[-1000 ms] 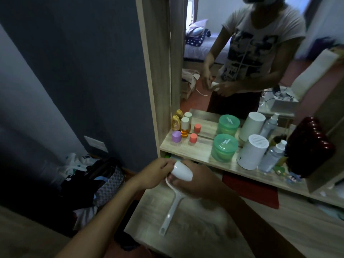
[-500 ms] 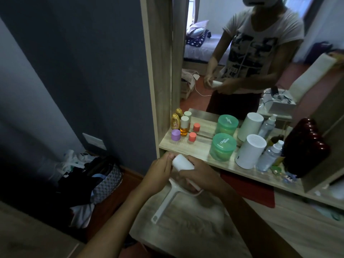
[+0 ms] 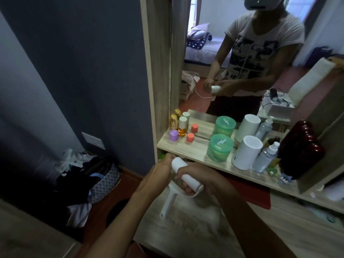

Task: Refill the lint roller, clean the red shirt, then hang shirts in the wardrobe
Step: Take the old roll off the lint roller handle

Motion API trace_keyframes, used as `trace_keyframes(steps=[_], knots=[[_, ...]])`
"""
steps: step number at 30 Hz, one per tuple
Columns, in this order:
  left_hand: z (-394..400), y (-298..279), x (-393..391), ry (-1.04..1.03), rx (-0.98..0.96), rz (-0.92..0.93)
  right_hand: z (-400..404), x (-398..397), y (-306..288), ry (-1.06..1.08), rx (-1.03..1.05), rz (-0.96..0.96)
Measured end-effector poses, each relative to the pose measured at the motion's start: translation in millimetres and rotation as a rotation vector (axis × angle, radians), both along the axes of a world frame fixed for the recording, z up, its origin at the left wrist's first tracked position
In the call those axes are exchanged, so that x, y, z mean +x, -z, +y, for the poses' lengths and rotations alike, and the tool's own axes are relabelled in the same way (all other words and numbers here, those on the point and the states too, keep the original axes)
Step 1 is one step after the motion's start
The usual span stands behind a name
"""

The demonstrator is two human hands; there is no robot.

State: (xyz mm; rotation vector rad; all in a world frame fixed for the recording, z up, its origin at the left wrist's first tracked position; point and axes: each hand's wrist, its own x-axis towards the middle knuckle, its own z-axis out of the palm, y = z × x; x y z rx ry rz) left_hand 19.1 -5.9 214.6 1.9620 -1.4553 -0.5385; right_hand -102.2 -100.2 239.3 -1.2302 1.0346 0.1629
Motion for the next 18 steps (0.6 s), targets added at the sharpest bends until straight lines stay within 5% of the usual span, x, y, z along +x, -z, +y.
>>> trace_keyframes(steps=[8, 14, 18], knots=[[-0.3, 12.9, 3.4, -0.223, -0.109, -0.023, -17.9, -12.5, 0.1, 0.393, -0.062, -0.268], [5.3, 47.0, 15.3, -0.234, -0.067, -0.052, -25.2, -17.6, 3.1, 0.572, 0.166, -0.379], [2.4, 94.9, 21.1, -0.508, 0.112, 0.014, -28.9, -21.2, 15.4, 0.728, 0.400, -0.484]])
